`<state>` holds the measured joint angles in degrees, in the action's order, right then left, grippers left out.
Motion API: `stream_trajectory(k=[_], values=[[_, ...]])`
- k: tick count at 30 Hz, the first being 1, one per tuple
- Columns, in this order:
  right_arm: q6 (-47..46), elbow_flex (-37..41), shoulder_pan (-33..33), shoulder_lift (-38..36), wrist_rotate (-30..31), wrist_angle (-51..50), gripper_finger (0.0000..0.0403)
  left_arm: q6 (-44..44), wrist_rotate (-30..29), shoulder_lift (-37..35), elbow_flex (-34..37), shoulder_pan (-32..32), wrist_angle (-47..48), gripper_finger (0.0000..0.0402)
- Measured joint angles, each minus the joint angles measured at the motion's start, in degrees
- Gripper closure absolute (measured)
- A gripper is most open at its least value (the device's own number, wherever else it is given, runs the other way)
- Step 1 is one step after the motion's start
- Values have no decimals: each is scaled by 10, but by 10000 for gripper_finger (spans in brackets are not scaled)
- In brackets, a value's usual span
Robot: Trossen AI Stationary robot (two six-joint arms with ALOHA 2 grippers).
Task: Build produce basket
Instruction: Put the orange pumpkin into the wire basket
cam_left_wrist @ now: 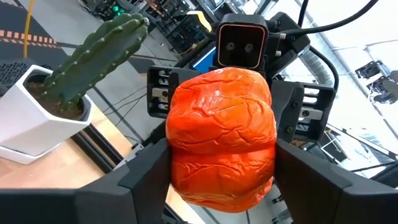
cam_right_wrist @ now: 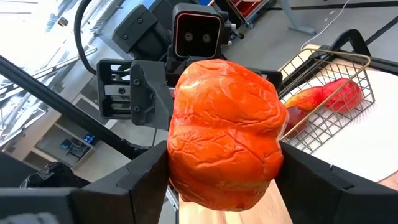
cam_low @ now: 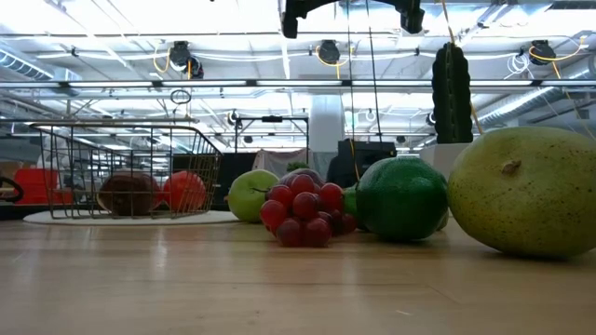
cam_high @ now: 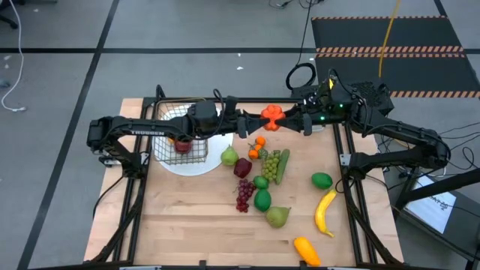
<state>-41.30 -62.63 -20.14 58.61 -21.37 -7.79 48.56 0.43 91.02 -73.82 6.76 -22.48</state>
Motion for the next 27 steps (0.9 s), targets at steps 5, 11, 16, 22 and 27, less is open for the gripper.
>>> stream_trajectory(k=[5,11,16,22,27], values=[[1,0,0,0,0,-1,149,-2,0,0,0,0,0,164],[17,0,0,-7,-12,-2,121,-3,6,0,0,-1,-4,152],[19,0,0,-24,-10,-6,69,-5,15,0,0,-1,-19,149],[30,0,0,-50,-11,-17,38,-26,32,-2,-1,2,-63,162],[43,1,0,-80,-12,-17,38,-42,47,-22,-2,14,-61,155]])
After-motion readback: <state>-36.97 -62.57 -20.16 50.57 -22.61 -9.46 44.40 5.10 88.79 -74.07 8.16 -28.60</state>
